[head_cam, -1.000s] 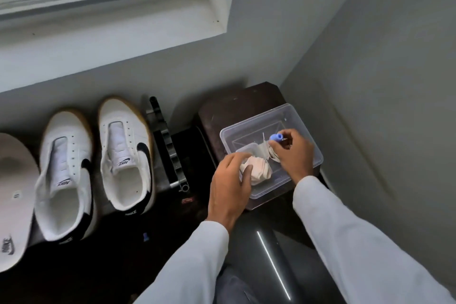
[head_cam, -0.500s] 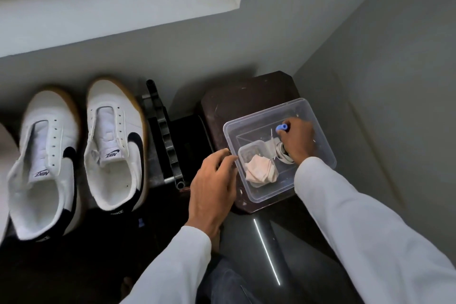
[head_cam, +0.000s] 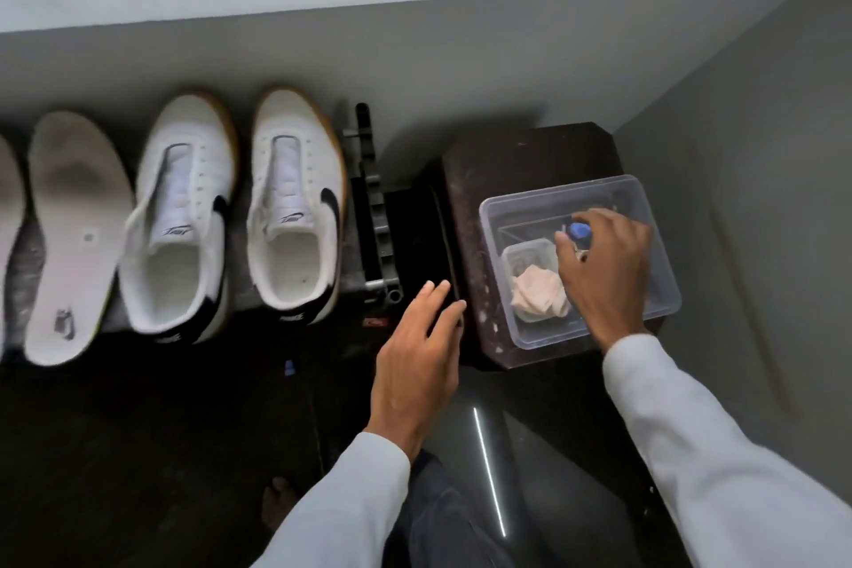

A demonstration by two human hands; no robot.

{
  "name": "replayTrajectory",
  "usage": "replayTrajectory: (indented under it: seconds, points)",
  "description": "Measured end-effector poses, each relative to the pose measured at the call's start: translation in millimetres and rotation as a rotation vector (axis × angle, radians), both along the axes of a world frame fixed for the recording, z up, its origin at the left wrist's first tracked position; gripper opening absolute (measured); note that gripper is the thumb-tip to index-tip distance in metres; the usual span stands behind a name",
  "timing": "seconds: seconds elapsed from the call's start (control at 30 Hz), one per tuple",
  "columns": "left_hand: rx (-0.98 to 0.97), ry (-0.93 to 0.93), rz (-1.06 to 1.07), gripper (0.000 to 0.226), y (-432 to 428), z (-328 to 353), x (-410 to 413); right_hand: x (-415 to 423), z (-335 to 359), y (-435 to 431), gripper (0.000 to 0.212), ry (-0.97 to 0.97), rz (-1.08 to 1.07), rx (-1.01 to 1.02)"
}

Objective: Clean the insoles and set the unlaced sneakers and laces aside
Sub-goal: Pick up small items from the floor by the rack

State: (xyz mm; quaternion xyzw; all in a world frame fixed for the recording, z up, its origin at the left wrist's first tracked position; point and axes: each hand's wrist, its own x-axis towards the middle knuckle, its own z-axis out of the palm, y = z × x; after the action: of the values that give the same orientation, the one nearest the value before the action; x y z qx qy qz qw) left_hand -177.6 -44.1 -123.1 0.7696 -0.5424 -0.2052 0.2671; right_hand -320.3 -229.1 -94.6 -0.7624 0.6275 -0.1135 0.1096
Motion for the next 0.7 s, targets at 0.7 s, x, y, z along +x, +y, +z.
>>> replayTrajectory:
  seconds: [0.7]
  points:
    - [0.418,-0.162,0.262,0.057,332.2,-119.2,103.1,152.2,-124.9,354.8,0.078,0.393,0.636,0.399]
